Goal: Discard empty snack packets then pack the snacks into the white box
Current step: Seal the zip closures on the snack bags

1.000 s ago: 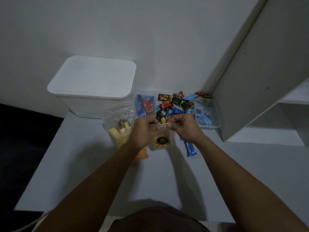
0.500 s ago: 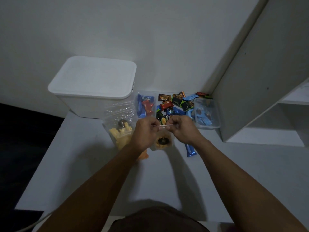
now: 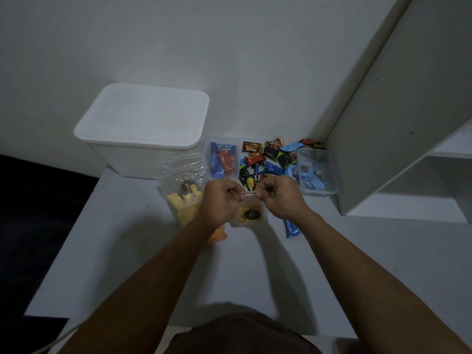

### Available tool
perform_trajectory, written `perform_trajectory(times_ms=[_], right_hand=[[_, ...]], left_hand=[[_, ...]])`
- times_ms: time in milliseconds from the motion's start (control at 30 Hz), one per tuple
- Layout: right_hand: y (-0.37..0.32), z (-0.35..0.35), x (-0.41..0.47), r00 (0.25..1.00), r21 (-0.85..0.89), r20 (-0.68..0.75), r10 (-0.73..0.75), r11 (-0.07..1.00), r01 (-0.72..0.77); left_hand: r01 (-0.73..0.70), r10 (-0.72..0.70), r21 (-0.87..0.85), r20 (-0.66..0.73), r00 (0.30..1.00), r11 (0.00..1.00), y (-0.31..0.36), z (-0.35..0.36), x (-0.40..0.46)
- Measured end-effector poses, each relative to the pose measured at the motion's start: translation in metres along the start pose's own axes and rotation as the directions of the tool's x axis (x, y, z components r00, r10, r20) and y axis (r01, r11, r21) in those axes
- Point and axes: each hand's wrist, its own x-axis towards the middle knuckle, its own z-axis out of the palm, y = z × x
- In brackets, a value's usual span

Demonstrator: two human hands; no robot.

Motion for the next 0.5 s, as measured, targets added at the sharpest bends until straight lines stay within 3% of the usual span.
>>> perform_trajectory(times_ms=[133, 300, 500], right_hand=[[0.0, 0.0019, -0.0009, 1.0, 0.047, 0.009, -0.012, 0.999, 0.011], [0.0029, 0.0, -0.0012, 0.998, 0.145, 0.057, -0.004, 0.989, -0.004], [0.0096, -0.0042, -0.0029, 0.999, 0.084, 0.004, 0.035, 0.996, -0.035]], left_hand=[[0.018, -0.016, -0.035, 0.058, 0.998, 0.999, -0.0005, 0.0003, 0.0005], [0.088, -0.087, -0.038, 0.025, 0.996, 0.995, -0.0036, 0.0014, -0.0001], [0.125, -0.127, -0.072, -0.022, 0.992, 0.99, -0.0099, 0.0011, -0.0043]])
